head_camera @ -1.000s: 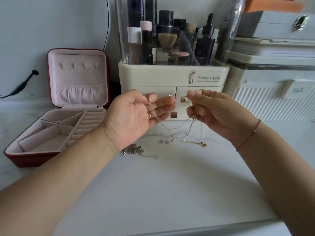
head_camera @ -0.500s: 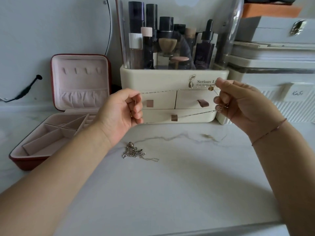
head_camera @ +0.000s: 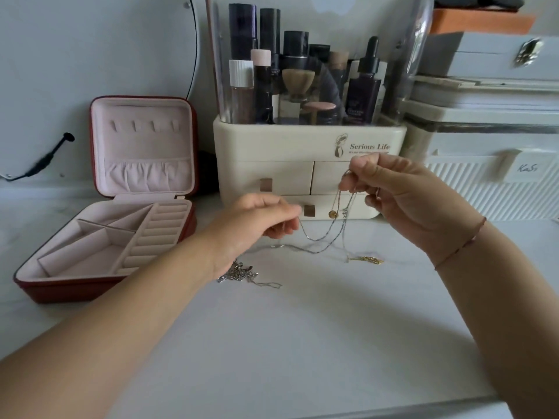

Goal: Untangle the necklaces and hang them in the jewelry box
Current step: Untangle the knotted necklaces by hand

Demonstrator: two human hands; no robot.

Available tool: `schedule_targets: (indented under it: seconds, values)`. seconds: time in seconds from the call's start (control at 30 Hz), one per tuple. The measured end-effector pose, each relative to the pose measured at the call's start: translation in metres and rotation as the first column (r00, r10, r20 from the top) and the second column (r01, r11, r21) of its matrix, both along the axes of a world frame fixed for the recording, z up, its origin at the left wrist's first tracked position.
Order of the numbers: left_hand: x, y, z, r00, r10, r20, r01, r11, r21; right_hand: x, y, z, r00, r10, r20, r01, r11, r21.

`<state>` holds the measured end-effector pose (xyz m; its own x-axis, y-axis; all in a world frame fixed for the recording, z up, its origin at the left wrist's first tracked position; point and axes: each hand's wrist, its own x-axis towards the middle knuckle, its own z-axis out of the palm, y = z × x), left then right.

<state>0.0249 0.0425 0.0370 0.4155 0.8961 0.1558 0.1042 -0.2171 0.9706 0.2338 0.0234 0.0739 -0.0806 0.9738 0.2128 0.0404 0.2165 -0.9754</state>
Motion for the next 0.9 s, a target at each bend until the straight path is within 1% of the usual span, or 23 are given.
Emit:
schedule_targets:
  seconds: [0.13, 0.2, 0.3, 0.43, 0.57, 0.63, 0.8, 0.9]
  values:
    - [0.006, -0.003, -0.004, 0.999, -0.008, -0.053, 0.007, 1.0, -0.027, -0.005, -0.001, -0.002, 0.994, 0.082, -0.07, -0.083, 0.996, -0.021]
    - [0.008, -0.003, -0.005, 0.998, -0.011, -0.061, 0.01, 1.0, -0.013, -0.008, -0.002, -0.002, 0.988, 0.122, -0.092, -0.125, 0.992, -0.031]
    - [0.009, -0.004, -0.004, 0.998, -0.071, 0.0, 0.071, 0.997, -0.01, -0.011, -0.003, -0.002, 0.973, 0.192, -0.124, -0.2, 0.979, -0.049]
    - [0.01, -0.005, -0.001, 0.989, -0.131, 0.075, 0.135, 0.99, -0.051, -0.015, -0.002, -0.003, 0.954, 0.252, -0.161, -0.264, 0.963, -0.061]
    - [0.009, -0.005, -0.002, 0.987, -0.11, 0.116, 0.123, 0.986, -0.111, -0.014, -0.002, -0.002, 0.947, 0.258, -0.192, -0.278, 0.957, -0.085]
    - [0.008, -0.004, -0.002, 0.988, -0.085, 0.13, 0.1, 0.989, -0.112, -0.013, -0.001, -0.002, 0.952, 0.24, -0.191, -0.263, 0.959, -0.104]
    - [0.005, -0.001, 0.002, 0.974, 0.024, 0.224, -0.003, 0.995, -0.096, -0.012, 0.001, -0.004, 0.966, 0.168, -0.195, -0.205, 0.96, -0.189]
    - [0.004, -0.001, 0.004, 0.967, 0.06, 0.249, -0.044, 0.997, -0.069, -0.013, 0.001, -0.006, 0.976, 0.155, -0.155, -0.192, 0.946, -0.26]
